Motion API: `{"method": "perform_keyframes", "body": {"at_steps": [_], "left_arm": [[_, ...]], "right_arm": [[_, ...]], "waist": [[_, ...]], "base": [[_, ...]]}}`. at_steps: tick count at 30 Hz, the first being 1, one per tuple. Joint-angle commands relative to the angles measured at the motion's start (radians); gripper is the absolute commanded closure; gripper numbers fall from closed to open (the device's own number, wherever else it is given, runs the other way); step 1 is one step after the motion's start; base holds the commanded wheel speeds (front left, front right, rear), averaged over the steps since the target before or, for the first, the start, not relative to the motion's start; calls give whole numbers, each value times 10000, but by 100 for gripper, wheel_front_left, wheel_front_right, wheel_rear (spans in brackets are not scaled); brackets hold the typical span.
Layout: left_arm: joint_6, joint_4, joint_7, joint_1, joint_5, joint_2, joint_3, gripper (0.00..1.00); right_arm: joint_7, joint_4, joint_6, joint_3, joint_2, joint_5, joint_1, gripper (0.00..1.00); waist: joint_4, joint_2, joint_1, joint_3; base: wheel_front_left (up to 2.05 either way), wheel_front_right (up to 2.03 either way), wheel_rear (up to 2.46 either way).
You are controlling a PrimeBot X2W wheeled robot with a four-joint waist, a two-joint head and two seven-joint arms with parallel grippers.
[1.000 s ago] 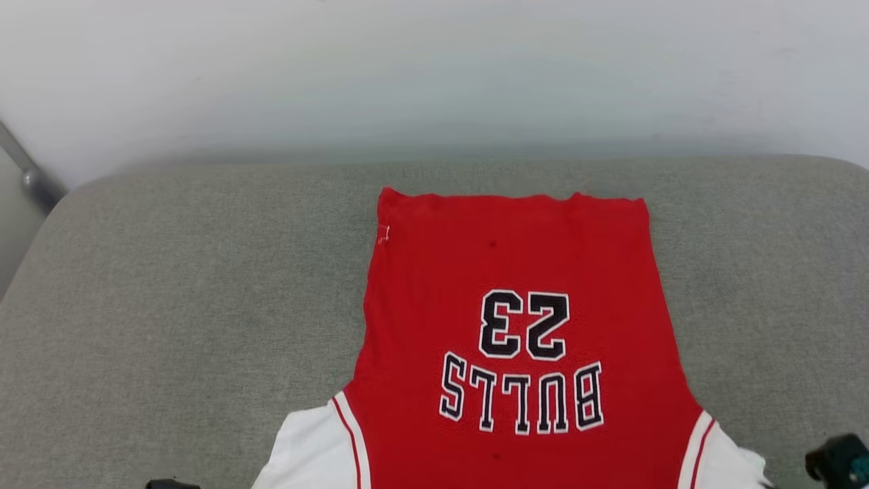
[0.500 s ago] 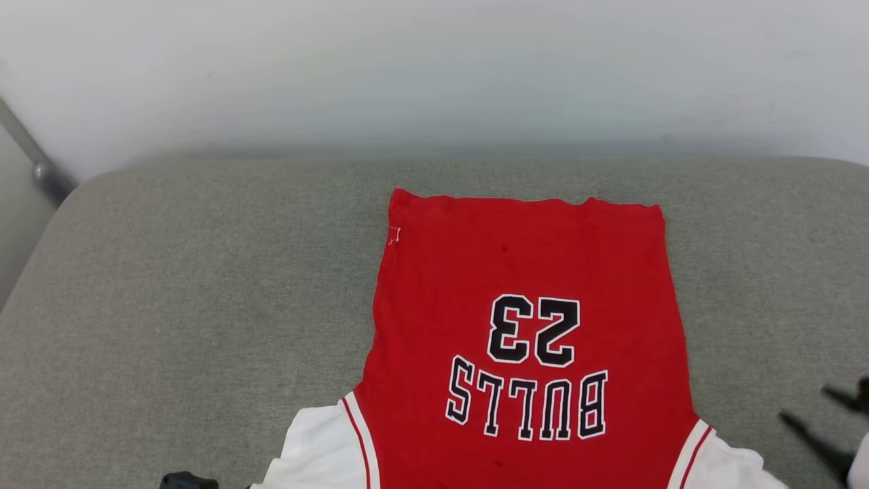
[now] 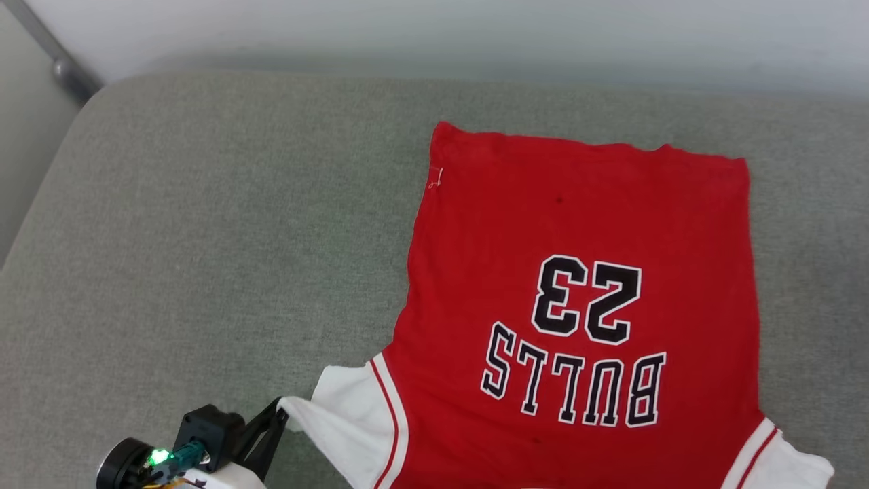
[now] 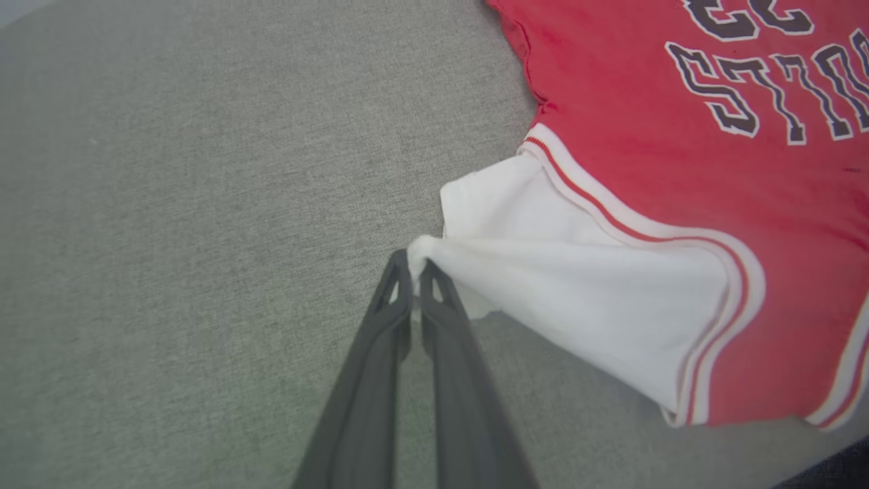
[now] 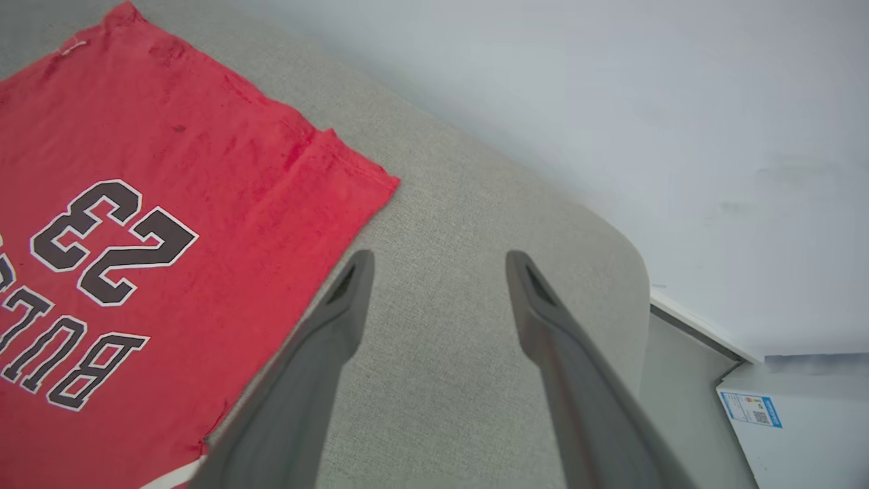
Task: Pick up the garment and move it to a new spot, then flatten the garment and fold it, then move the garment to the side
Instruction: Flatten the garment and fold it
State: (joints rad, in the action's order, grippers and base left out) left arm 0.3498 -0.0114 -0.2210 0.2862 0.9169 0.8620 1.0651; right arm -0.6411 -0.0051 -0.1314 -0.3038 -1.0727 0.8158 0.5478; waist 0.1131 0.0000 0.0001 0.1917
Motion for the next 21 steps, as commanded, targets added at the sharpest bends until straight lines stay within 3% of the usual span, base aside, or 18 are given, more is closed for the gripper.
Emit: {"method": "perform_keyframes", "body": {"at_steps": [1, 5, 10, 15, 21], "left_arm": [[43, -115, 24, 225, -98, -131, -29, 100], [120, -339, -40, 663, -420, -314, -97, 100], [184, -569, -140, 1089, -779, -544, -184, 100], [179, -743, -186, 1505, -1124, -773, -215, 100], [185, -823, -167, 1836, -1350, -885, -248, 100]], "right_arm": [[-643, 93, 13, -154, -24, 117, 558, 0], [-3179, 682, 15, -574, 243, 417, 2295, 0], [-5527, 1524, 15, -727, 714, -133, 3856, 0], [-6528, 2202, 15, -476, 1212, -814, 4474, 0], [-6735, 2570, 15, -53, 2001, -1233, 4262, 0]], "waist": [[569, 0, -1, 831], [999, 0, -1, 1720], [1477, 0, -1, 2709], [1880, 0, -1, 3492], [2071, 0, -1, 4118]], "base": [[0, 0, 0], [0, 0, 0], [0, 0, 0], [0, 0, 0], [0, 0, 0]]}}
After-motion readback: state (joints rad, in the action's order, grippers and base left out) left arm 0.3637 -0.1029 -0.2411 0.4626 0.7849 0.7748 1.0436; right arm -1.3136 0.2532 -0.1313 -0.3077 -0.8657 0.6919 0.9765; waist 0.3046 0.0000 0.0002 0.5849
